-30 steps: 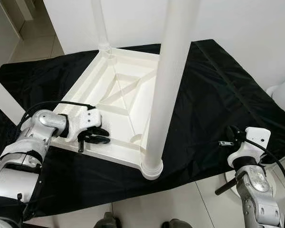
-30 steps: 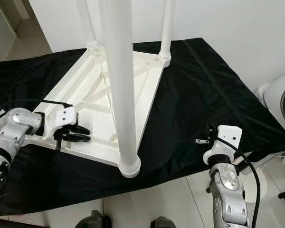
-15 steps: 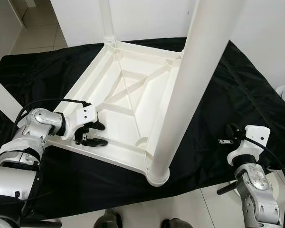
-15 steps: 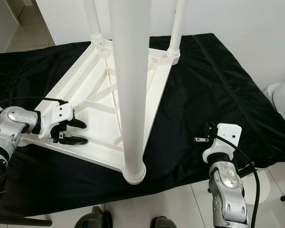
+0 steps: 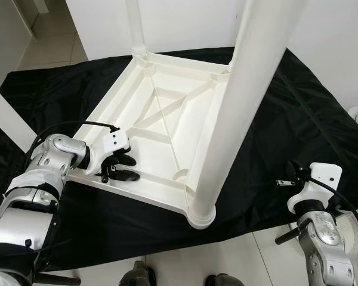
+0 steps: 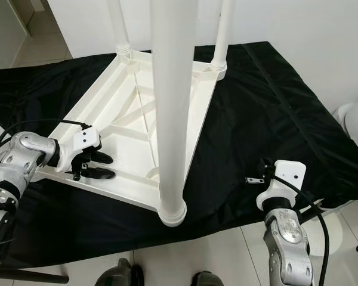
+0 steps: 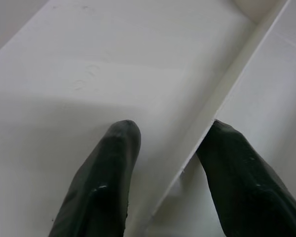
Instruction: Building children table
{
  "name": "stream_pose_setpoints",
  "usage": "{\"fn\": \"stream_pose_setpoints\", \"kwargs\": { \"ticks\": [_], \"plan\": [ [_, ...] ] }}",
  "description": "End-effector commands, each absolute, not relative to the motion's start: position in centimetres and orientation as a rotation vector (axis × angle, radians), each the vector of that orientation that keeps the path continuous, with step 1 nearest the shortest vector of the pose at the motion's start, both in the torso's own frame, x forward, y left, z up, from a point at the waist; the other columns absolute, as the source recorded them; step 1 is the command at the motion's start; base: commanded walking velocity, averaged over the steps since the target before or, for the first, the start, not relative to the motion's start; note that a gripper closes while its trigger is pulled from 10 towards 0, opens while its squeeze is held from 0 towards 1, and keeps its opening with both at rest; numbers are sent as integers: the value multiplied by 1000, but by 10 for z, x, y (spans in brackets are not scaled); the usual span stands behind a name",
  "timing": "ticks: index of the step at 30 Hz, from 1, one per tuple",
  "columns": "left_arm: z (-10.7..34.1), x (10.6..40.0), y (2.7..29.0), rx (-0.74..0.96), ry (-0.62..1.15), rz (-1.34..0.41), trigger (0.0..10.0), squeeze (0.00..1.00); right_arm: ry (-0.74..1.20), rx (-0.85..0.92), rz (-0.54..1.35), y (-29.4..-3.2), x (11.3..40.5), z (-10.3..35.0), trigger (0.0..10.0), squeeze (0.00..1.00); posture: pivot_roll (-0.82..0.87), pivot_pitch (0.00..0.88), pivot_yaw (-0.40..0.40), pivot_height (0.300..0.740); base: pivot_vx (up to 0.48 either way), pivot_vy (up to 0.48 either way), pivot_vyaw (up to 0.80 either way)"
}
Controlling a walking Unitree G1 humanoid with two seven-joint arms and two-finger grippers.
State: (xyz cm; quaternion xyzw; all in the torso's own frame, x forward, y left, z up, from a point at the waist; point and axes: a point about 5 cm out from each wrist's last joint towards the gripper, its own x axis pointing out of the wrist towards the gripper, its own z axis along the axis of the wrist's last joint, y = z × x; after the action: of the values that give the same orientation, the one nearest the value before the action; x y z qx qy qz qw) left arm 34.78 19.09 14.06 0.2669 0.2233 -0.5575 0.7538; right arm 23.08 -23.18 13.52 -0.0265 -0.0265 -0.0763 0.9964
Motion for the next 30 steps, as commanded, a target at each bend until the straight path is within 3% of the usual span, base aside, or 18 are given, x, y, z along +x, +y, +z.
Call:
{"fn": "stream_pose_setpoints", "kwargs": {
  "ticks": [1,16,30],
  "plan": [
    [151,364,205,633,355,-843,0,0,-43,-46,-158,-230,229,134,10000,0,-3,93,80,740,0,0,0],
    [166,356,235,658,399,-771,0,0,-36,-57,-118,-227,237,135,10000,0,22,100,43,740,0,0,0],
    [166,332,243,659,452,-918,0,0,-28,-60,-110,-227,239,134,10000,0,26,102,36,740,0,0,0]
  ]
}}
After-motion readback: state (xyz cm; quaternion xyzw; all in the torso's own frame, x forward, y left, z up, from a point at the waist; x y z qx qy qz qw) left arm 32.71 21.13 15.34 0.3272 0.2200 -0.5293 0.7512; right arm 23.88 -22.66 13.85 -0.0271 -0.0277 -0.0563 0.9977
